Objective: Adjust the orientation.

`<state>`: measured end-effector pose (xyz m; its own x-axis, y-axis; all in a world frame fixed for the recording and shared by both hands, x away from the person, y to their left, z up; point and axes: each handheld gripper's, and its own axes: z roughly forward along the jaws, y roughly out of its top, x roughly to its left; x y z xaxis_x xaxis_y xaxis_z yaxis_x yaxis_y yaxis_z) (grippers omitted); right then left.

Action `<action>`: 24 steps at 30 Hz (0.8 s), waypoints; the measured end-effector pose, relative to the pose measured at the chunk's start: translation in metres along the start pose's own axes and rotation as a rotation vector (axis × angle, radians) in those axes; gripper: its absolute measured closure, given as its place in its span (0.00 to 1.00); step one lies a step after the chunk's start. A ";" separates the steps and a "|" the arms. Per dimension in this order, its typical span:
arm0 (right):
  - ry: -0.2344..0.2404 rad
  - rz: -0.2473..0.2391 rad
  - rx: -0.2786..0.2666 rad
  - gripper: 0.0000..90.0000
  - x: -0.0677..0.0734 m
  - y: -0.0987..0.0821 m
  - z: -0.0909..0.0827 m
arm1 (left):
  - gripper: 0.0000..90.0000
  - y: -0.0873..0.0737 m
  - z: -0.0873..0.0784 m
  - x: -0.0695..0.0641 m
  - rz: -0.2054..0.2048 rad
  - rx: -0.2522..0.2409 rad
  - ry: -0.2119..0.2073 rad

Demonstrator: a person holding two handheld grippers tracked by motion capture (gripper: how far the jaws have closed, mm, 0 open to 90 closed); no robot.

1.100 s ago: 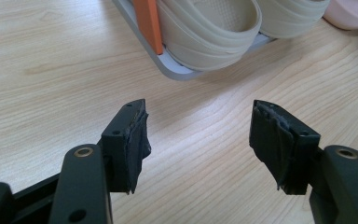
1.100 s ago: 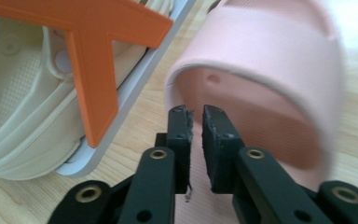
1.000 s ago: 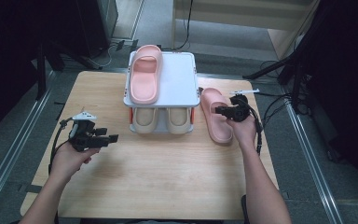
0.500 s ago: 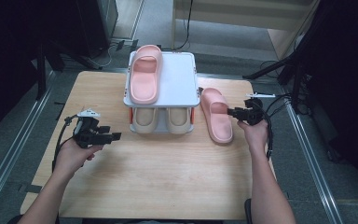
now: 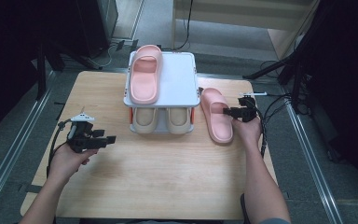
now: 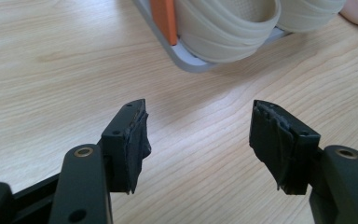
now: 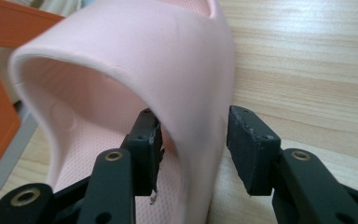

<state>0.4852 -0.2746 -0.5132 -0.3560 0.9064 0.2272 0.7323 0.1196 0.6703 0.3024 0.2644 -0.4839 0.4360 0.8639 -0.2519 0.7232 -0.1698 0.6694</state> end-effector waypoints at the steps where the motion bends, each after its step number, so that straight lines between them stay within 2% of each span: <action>1: -0.003 0.002 0.007 0.63 0.000 0.000 0.003 | 0.41 -0.001 -0.001 0.001 -0.008 -0.004 0.002; 9: -0.010 0.033 -0.002 0.67 0.000 0.003 0.010 | 0.41 -0.006 -0.006 0.004 -0.022 -0.005 0.016; 13: -0.025 0.047 0.001 0.76 -0.001 0.004 0.008 | 0.41 -0.006 -0.005 0.004 -0.019 -0.004 0.014; 16: -0.063 0.027 -0.007 0.85 0.002 0.006 0.005 | 0.41 -0.006 -0.004 0.003 -0.018 0.000 0.012; 18: -0.047 0.052 -0.004 0.86 0.001 0.007 0.005 | 0.41 -0.006 -0.004 0.003 -0.018 0.001 0.012; 24: -0.055 0.049 -0.001 0.90 0.003 0.009 0.003 | 0.41 -0.006 -0.004 0.003 -0.018 0.003 0.009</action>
<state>0.4922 -0.2702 -0.5085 -0.2872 0.9320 0.2211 0.7478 0.0740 0.6598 0.2977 0.2700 -0.4862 0.4179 0.8713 -0.2572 0.7323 -0.1555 0.6630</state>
